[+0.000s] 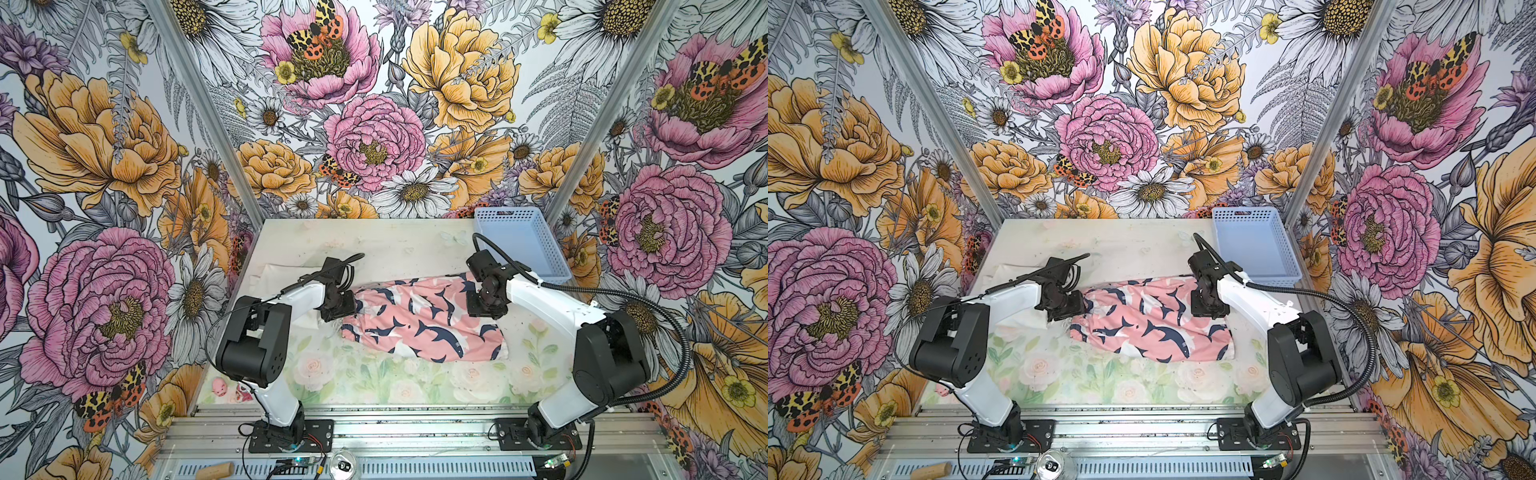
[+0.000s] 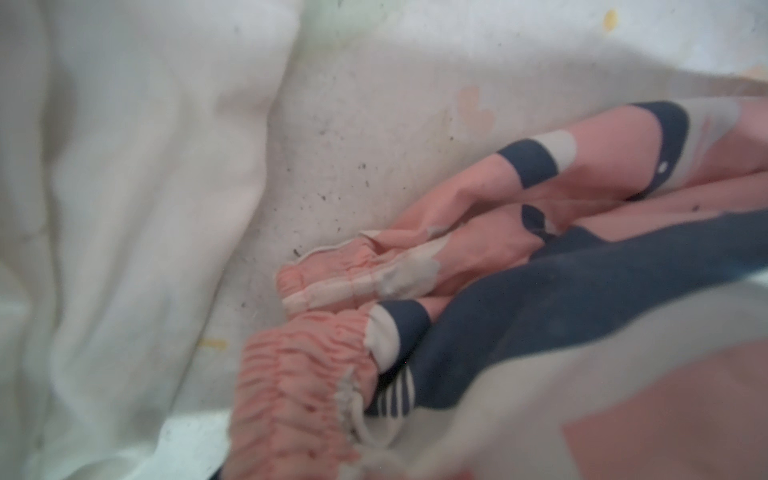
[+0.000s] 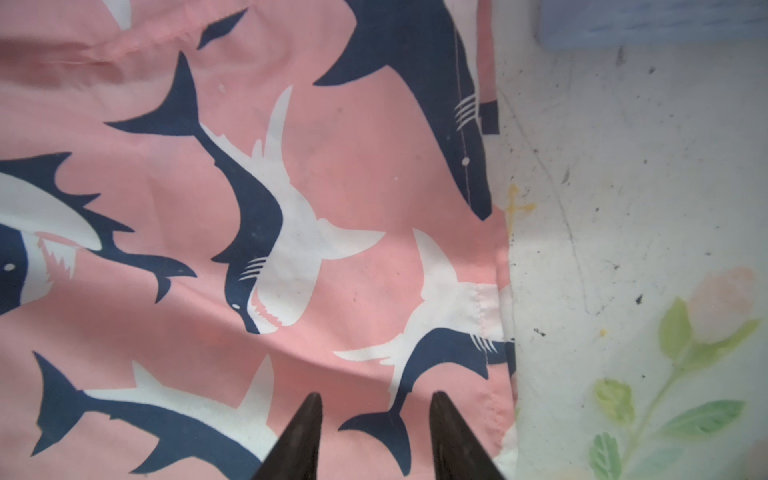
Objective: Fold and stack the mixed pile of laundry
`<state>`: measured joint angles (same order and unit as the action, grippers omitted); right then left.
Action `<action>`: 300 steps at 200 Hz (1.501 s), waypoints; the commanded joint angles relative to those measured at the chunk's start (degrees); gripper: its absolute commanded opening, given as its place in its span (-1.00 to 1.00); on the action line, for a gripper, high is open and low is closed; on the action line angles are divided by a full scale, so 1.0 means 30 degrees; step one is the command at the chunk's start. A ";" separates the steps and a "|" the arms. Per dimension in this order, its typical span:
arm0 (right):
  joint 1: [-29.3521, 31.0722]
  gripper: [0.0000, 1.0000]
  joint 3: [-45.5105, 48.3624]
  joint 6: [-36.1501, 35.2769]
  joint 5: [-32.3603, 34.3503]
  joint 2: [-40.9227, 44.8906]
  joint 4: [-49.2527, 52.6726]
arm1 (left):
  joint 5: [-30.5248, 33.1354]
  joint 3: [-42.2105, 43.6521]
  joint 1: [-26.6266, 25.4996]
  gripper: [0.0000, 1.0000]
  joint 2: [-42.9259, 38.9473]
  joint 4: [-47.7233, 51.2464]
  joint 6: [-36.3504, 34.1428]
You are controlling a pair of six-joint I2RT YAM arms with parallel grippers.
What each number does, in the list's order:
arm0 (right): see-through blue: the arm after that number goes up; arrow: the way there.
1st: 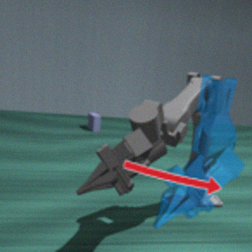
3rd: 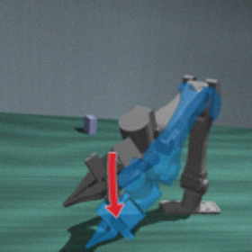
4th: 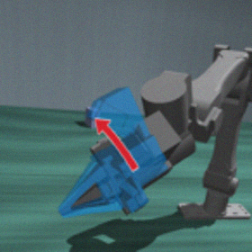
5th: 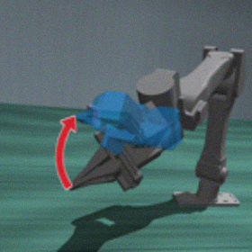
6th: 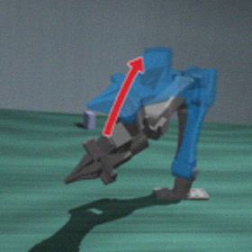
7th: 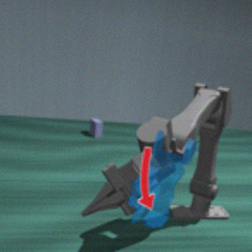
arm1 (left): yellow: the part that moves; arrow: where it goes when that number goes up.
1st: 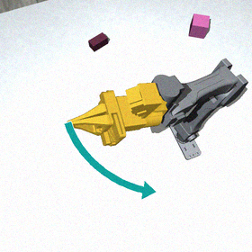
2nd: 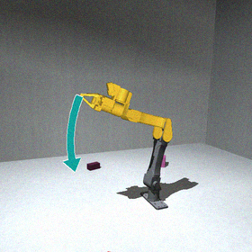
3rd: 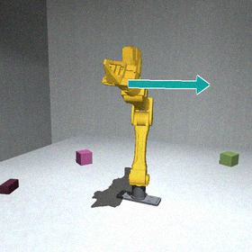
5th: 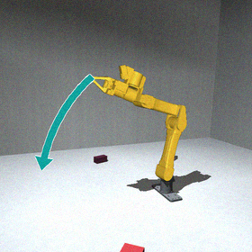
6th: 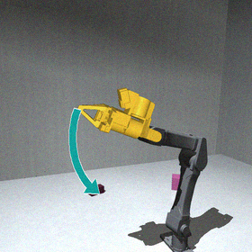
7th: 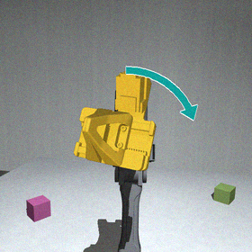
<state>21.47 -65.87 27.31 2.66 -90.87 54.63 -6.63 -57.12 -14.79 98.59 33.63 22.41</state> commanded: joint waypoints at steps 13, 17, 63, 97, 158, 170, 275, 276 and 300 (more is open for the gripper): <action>0.0173 -0.10 -0.0490 -0.0293 -0.0323 0.0004 0.0012 | 0.0180 0.0092 -0.0101 -0.18 0.1601 0.1489 -0.0231; 0.0181 -0.10 -0.0486 -0.0282 -0.0326 0.0029 0.0012 | 0.0162 -0.0009 -0.0135 -0.21 0.1720 0.1609 -0.0284; 0.0181 -0.09 -0.0230 -0.0222 -0.0361 0.0491 -0.0016 | -0.0245 -0.0371 -0.0233 -0.47 0.2813 0.2112 -0.0753; 0.0165 -0.09 0.0033 -0.0224 -0.0376 0.0700 -0.0038 | -0.0471 -0.0929 -0.0364 -0.65 0.3497 0.2719 -0.1354; 0.0168 -0.08 0.0422 -0.0196 -0.0777 0.1124 -0.0588 | -0.0974 -0.1787 -0.0332 -1.00 0.4062 0.3607 -0.1861; 0.0169 -0.07 0.0506 -0.0168 -0.1023 0.1213 -0.0870 | -0.1235 -0.1971 -0.0197 -1.00 0.3755 0.3806 -0.1868; 0.3893 -0.10 -0.0235 0.2009 -0.5155 -0.1146 -0.6472 | -0.0567 -0.5466 0.0762 -1.00 -0.1470 1.0459 -0.2832; 0.3949 -0.11 -0.0273 0.2063 -0.5217 -0.1190 -0.6555 | -0.0570 -0.5488 0.0765 -1.00 -0.1521 1.0494 -0.2822; 0.5151 -0.20 -0.1061 0.3034 -0.6283 -0.2396 -0.8486 | -0.0521 -0.6002 0.0882 -1.00 -0.2451 1.1452 -0.2626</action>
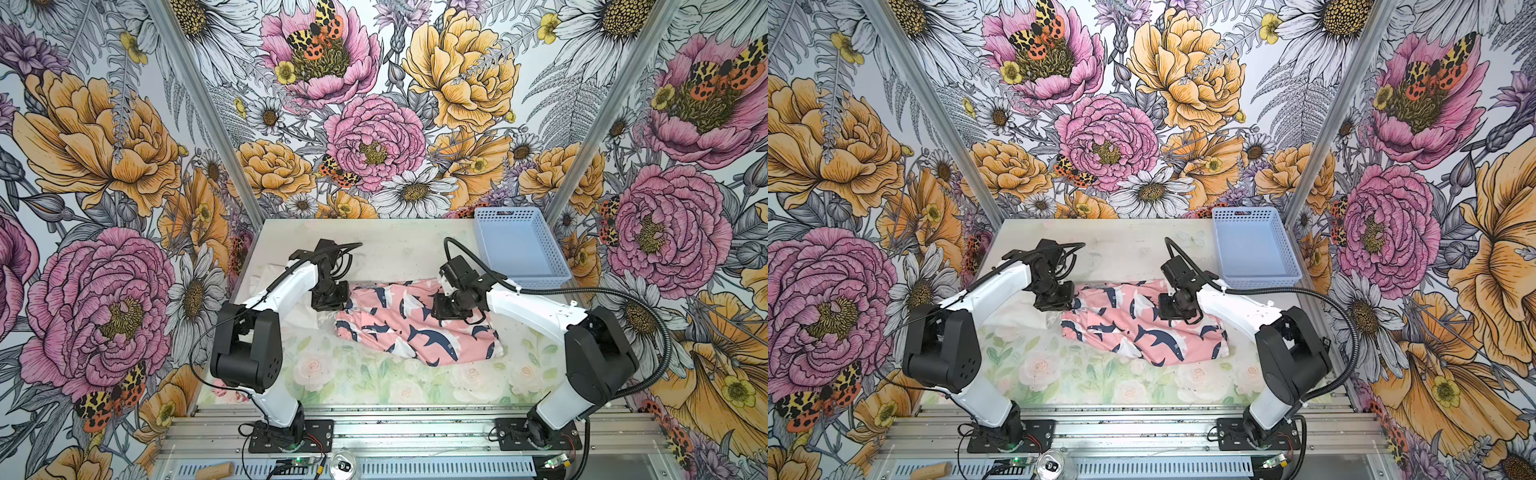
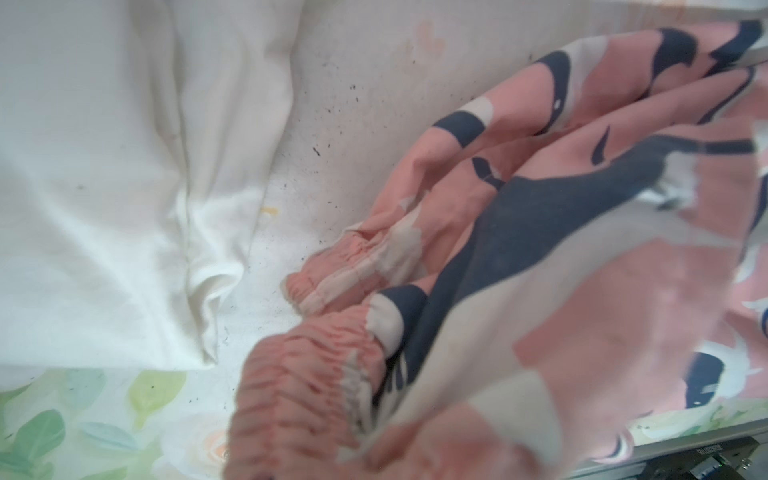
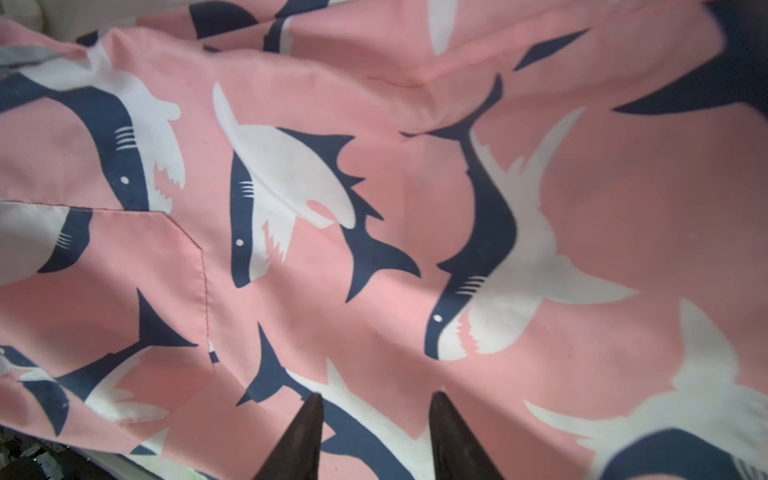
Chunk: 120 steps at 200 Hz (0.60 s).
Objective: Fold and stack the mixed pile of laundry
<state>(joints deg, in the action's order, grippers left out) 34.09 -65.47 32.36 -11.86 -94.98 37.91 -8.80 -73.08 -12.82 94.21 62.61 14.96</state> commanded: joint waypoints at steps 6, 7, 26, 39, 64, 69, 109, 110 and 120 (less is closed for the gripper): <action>0.1233 -0.22 -0.1446 0.1575 -0.1717 -0.1358 -0.3338 | 0.0179 -0.0796 0.0289 -1.00 -0.1221 0.2021 -0.0178; 0.1308 -0.23 -0.1486 0.1605 -0.1753 -0.1387 -0.3403 | 0.0193 -0.0801 0.0303 -1.00 -0.1254 0.2060 -0.0151; 0.2266 -0.35 -0.2500 0.2061 -0.2306 -0.2656 -0.4520 | 0.0263 -0.1255 0.0405 -1.00 -0.1814 0.2830 -0.0096; 0.2811 -0.44 -0.3250 0.2376 -0.2709 -0.3715 -0.5202 | 0.0376 -0.1561 0.0501 -1.00 -0.2101 0.3296 -0.0111; 0.3669 -0.55 -0.4576 0.3049 -0.3354 -0.5868 -0.6464 | 0.0288 -0.2057 0.0738 -1.00 -0.2638 0.3973 0.0013; 0.3689 -0.57 -0.4864 0.3172 -0.3521 -0.6311 -0.6697 | 0.0283 -0.2156 0.0773 -1.00 -0.2735 0.4098 0.0037; 0.5513 -0.61 -0.8353 0.3855 -0.5051 -1.0112 -0.7941 | 0.0406 -0.3104 0.0891 -1.00 -0.3224 0.5141 0.0269; 0.5527 -0.61 -0.8469 0.3859 -0.5076 -1.0203 -0.7945 | 0.0409 -0.3127 0.0897 -1.00 -0.3237 0.5143 0.0278; 0.5733 -0.61 -0.9567 0.3832 -0.5370 -1.1043 -0.8034 | 0.0320 -0.3251 0.0857 -1.00 -0.3354 0.5255 0.0395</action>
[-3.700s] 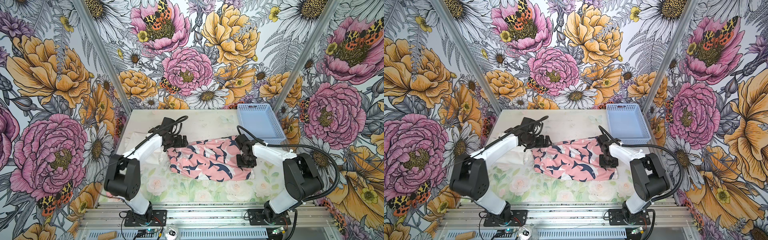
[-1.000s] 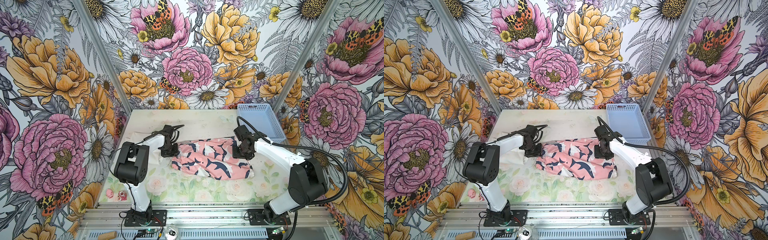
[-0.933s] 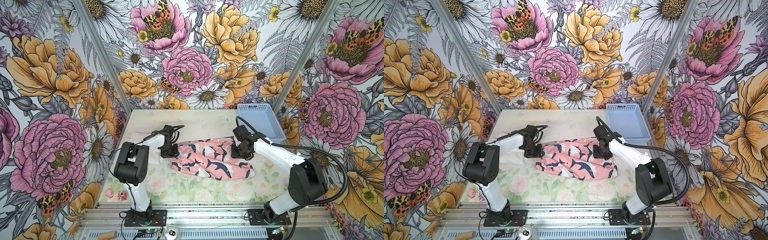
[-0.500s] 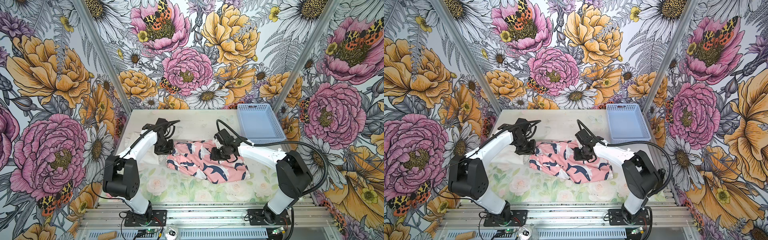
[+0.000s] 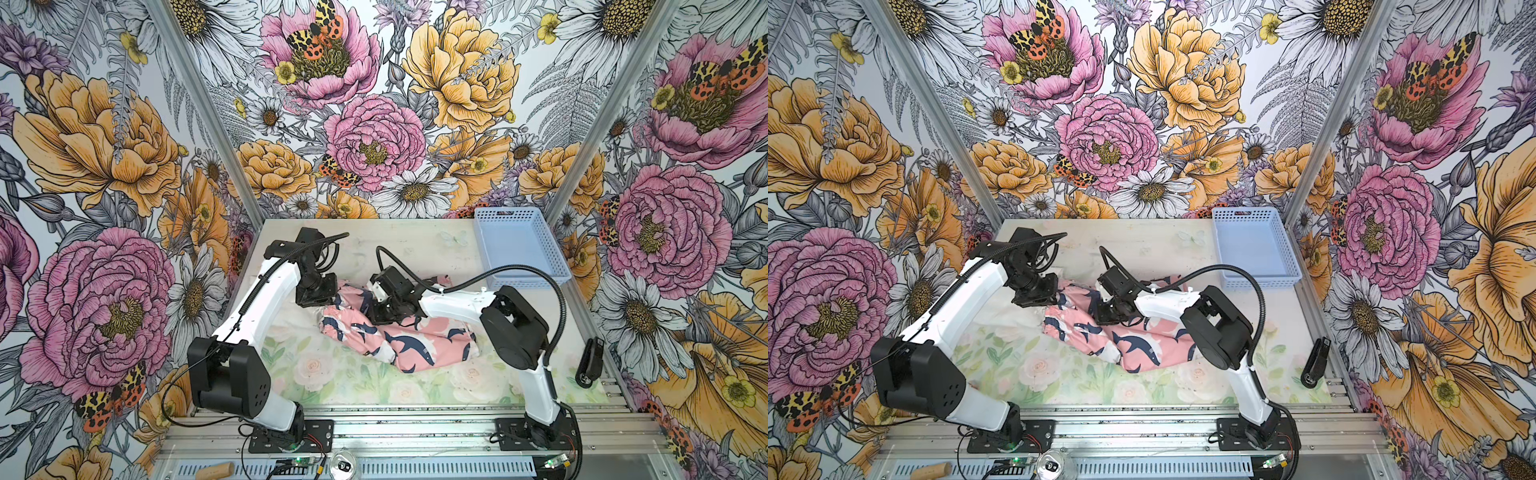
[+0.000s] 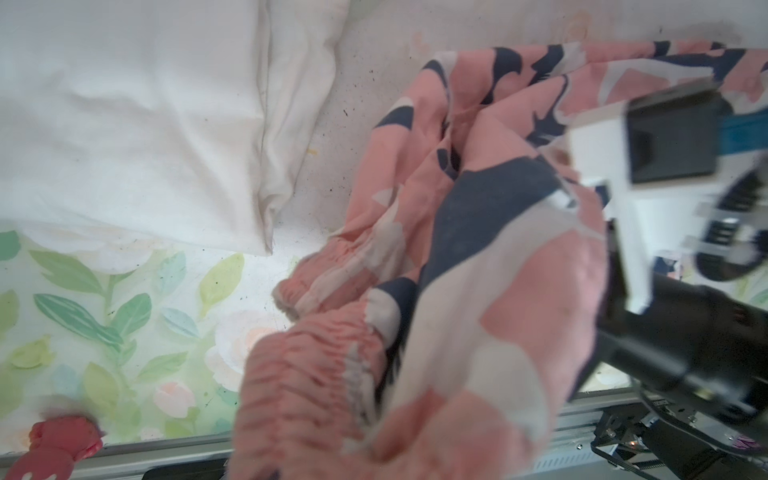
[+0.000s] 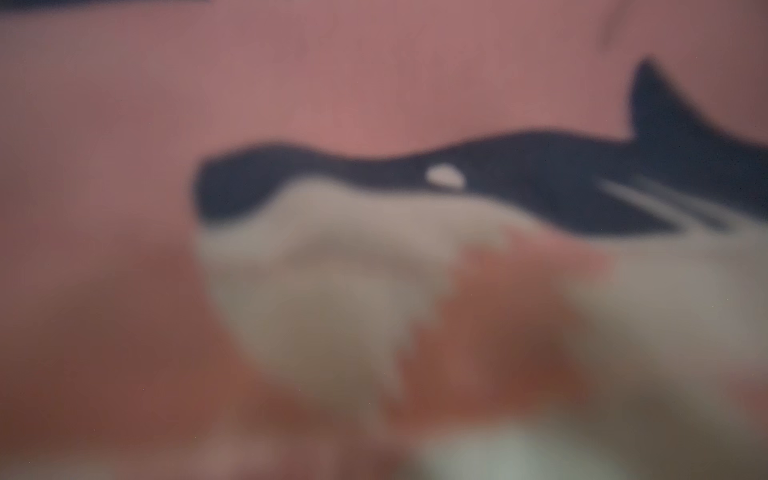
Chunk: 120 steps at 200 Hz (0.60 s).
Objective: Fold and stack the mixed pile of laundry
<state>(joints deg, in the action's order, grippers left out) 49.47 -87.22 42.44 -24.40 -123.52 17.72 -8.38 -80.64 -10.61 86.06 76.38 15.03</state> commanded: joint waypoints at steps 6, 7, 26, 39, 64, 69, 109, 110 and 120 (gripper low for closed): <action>0.0618 -0.61 -0.2852 0.0459 -0.1291 -0.1935 -0.1304 | 0.0056 -0.0746 0.0124 -1.00 -0.0701 0.0673 0.0517; 0.0618 -0.61 -0.2852 0.0459 -0.1291 -0.1935 -0.1304 | 0.0048 -0.0746 0.0117 -1.00 -0.0719 0.0673 0.0537; 0.0176 -0.59 -0.2810 0.0433 -0.1220 -0.1759 -0.1241 | -0.0326 -0.0661 0.0020 -1.00 -0.0796 0.0629 0.0974; -0.0493 -0.52 -0.1651 0.0237 -0.1112 -0.0621 -0.0911 | -0.0560 -0.0657 -0.0114 -1.00 -0.0797 0.0585 0.1275; -0.2018 -0.36 0.1463 -0.0975 -0.1081 0.2766 0.0926 | -0.0906 -0.0832 -0.0447 -1.00 -0.0653 0.0563 0.1881; -0.2269 -0.34 0.2196 -0.1268 -0.1133 0.3506 0.1378 | -0.0940 -0.0895 -0.0547 -1.00 -0.0615 0.0556 0.2017; -0.3914 -0.30 0.7439 -0.2908 -0.0870 0.8526 0.4832 | -0.1179 -0.1415 -0.1439 -1.00 -0.0446 0.0413 0.3415; -0.3948 -0.30 0.7563 -0.2931 -0.0865 0.8620 0.4898 | -0.1185 -0.1418 -0.1470 -1.00 -0.0445 0.0397 0.3466; -0.4165 -0.30 0.8674 -0.3041 -0.0600 0.9478 0.5389 | -0.1236 -0.1661 -0.1805 -1.00 -0.0372 0.0366 0.3909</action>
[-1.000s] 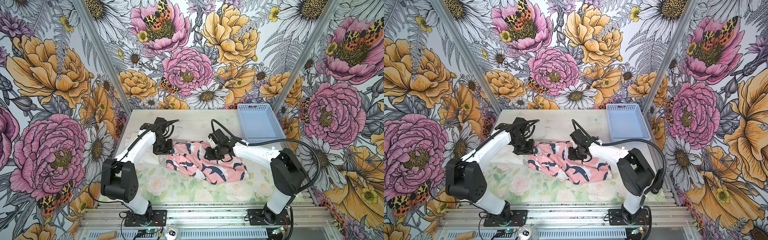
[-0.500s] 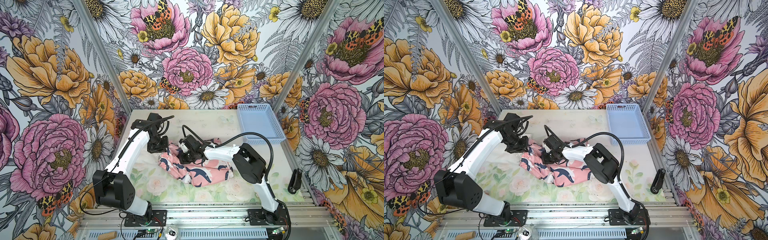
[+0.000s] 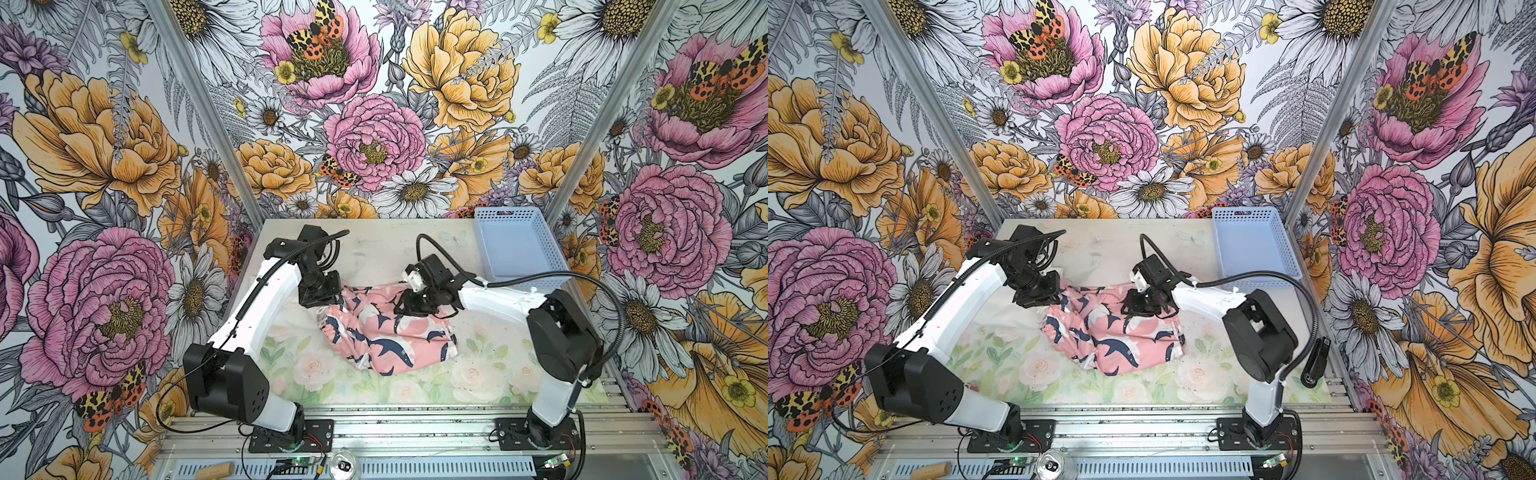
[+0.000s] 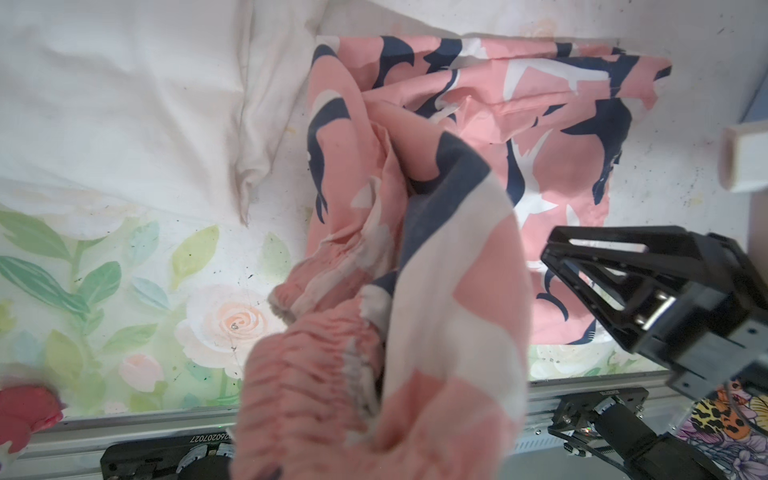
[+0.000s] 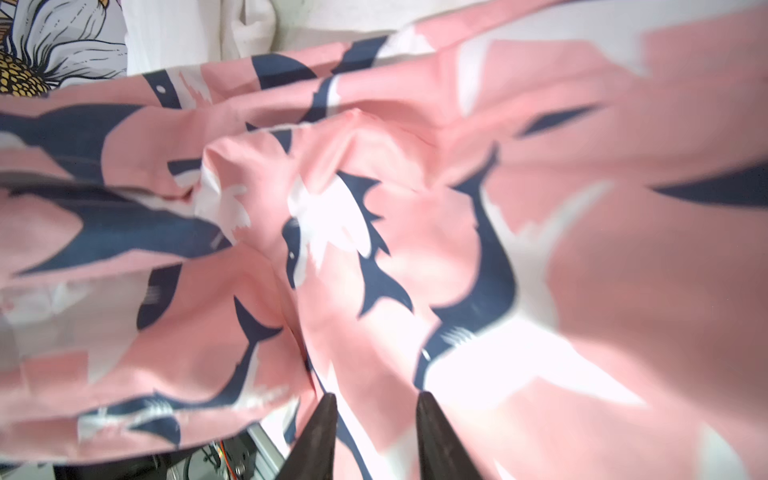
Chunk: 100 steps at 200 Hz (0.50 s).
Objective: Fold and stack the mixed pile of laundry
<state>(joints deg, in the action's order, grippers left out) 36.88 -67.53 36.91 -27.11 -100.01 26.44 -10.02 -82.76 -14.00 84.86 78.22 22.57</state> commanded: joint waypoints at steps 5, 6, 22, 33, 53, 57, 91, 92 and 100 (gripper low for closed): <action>-0.0053 -0.30 0.2639 -0.1198 0.0422 0.2066 0.2601 | -0.0718 -0.1082 -0.0874 -1.00 0.0069 -0.0304 0.1633; -0.0065 -0.30 0.2745 -0.1198 0.0452 0.2129 0.2622 | -0.0710 -0.1088 -0.0916 -1.00 0.0071 -0.0312 0.1684; -0.0271 -0.32 0.4013 -0.1090 0.0814 0.3224 0.2913 | -0.0646 -0.1543 -0.1588 -1.00 0.0208 -0.0486 0.2548; -0.0370 -0.34 0.4560 -0.1079 0.1212 0.3710 0.3291 | -0.0665 -0.1856 -0.2111 -1.00 0.0374 -0.0640 0.3045; -0.0460 -0.36 0.5298 -0.1300 0.2128 0.4425 0.3929 | -0.0306 -0.2495 -0.2963 -1.00 0.0761 -0.0729 0.3853; -0.0536 -0.36 0.5457 -0.1355 0.2283 0.4502 0.3932 | -0.0271 -0.2596 -0.3111 -1.00 0.0843 -0.0807 0.3988; -0.1015 -0.36 0.6025 -0.2356 0.3999 0.3654 0.3473 | -0.0270 -0.2995 -0.4173 -1.00 0.1440 -0.1450 0.5248; -0.1030 -0.36 0.6035 -0.2378 0.4028 0.3612 0.3453 | -0.0296 -0.2982 -0.4206 -1.00 0.1459 -0.1471 0.5294; -0.1194 -0.36 0.6178 -0.2499 0.4019 0.3279 0.2994 | -0.0378 -0.3010 -0.4392 -1.00 0.1526 -0.1796 0.5670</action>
<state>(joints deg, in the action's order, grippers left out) 34.48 -49.78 32.25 -19.22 -88.55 37.50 -10.44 -90.24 -25.58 88.47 76.47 34.83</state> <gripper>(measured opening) 0.319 0.071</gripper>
